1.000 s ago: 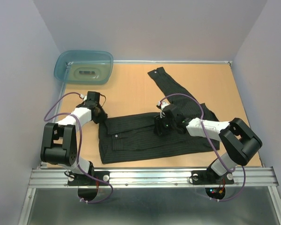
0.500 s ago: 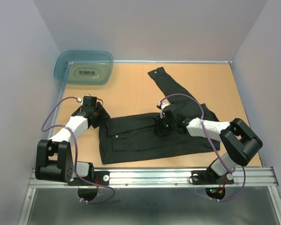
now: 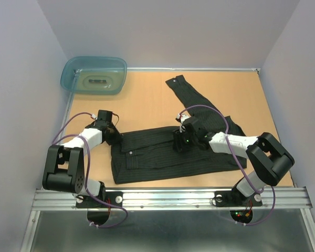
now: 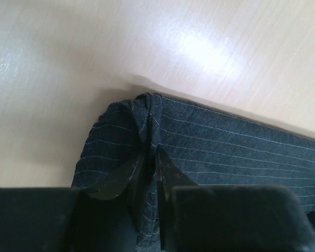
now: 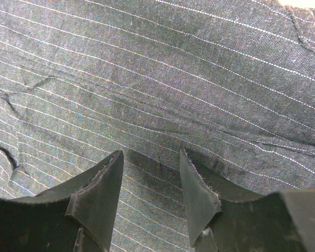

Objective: Fold and stack the long sleeve shirts
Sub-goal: Fold the shirt

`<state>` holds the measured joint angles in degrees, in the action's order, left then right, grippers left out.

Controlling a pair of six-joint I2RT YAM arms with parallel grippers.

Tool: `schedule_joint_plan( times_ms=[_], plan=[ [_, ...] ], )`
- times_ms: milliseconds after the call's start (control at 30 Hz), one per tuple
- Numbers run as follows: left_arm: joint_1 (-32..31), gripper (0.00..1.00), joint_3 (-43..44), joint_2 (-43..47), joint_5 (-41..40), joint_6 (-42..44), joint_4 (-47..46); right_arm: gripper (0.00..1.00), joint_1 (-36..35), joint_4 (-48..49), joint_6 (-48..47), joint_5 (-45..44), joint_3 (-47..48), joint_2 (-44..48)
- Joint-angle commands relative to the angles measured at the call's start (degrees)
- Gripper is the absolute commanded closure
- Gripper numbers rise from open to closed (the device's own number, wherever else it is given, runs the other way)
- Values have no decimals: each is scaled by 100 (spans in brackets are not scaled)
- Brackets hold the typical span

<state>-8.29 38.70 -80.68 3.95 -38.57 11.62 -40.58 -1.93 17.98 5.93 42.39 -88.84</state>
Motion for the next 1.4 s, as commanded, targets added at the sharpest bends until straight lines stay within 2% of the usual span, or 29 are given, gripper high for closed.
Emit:
schedule_joint_plan(
  times_ms=[0,100,300,567,767,900,933,967,1033,1067,1133,1233,1367],
  plan=[
    [-32,81,182,-52,-349,182,-2,47,-38,-290,-5,-110,-64,-2],
    [-32,90,462,-114,-762,455,156,47,-38,-290,-14,-128,-99,7],
    [-32,92,964,-263,-1167,859,315,47,-38,-290,-31,-154,-126,51],
    [-32,85,719,-387,-957,842,508,47,-47,-281,-40,-180,-126,68],
    [-32,76,674,-167,-825,710,797,47,-47,-307,-58,-241,-12,208],
    [-32,74,797,131,-764,658,965,47,-38,-343,-40,-339,85,323],
    [-32,72,858,167,-755,657,1009,47,-38,-351,-31,-330,111,332],
    [-32,58,894,202,-729,649,1096,47,-38,-360,-14,-278,138,332],
    [-32,43,964,325,-667,649,1202,47,-38,-404,-14,-216,243,393],
    [-32,30,973,404,-667,640,1263,47,-38,-430,4,-215,269,428],
    [-41,14,956,876,-580,561,1474,47,-38,-483,65,-346,340,595],
    [-154,10,772,1281,-466,202,1572,47,-38,-562,127,-575,427,806],
    [-566,14,735,1678,-227,-194,1476,47,58,-677,294,-893,577,1017]
  ],
)
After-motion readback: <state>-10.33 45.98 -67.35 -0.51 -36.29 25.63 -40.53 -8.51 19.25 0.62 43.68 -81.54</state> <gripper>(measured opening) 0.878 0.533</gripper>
